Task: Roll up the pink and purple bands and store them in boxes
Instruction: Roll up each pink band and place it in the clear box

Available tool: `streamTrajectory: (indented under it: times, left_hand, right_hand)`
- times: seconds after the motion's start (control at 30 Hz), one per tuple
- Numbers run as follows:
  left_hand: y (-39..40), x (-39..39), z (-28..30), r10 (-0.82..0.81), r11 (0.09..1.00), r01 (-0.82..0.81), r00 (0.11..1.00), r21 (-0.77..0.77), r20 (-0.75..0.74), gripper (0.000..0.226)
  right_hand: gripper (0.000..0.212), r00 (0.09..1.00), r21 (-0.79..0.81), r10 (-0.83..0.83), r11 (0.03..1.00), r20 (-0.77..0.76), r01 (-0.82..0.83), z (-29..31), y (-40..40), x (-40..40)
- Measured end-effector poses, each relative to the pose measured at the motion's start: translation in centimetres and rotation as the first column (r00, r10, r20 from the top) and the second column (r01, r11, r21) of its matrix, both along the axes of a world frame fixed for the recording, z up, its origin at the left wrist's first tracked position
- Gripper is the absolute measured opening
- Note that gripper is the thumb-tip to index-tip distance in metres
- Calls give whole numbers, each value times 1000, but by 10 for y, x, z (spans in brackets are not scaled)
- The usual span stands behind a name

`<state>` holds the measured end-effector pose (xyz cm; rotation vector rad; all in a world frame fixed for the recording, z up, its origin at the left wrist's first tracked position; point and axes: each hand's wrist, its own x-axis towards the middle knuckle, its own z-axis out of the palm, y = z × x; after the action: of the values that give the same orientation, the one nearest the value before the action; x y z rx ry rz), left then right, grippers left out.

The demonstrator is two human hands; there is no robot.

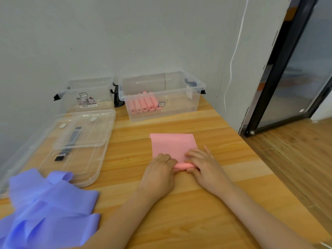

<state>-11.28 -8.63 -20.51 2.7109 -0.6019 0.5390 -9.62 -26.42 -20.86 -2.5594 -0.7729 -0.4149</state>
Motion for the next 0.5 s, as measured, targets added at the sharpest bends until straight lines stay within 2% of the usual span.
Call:
streamTrajectory:
  times: [0.1, 0.2, 0.33, 0.4, 0.5]
  left_hand:
    - [0, -17, -2, -4, 1000, 4, 1000, 28, 7, 16]
    - [-5, -29, 1, 34, 997, -34, 999, 66, -1, 30]
    - [-12, -40, 6, 67, 991, -63, 997, 122, -34, 39]
    - [-16, -43, 5, 105, 982, -98, 994, 160, -41, 41]
    - [-19, -42, 3, 184, 968, -159, 976, 195, -118, 63]
  right_hand:
    - [33, 999, 10, 24, 1000, -43, -24, 0, -4, -13]
    - [43, 997, -4, 17, 1000, -77, -17, 2, -6, -23]
    - [50, 998, -120, -33, 993, -61, 25, 3, -3, -31]
    - [62, 996, -154, -45, 987, -72, 33, 4, -1, -32]
    - [76, 986, -279, -56, 960, -155, 10, 4, 0, -27]
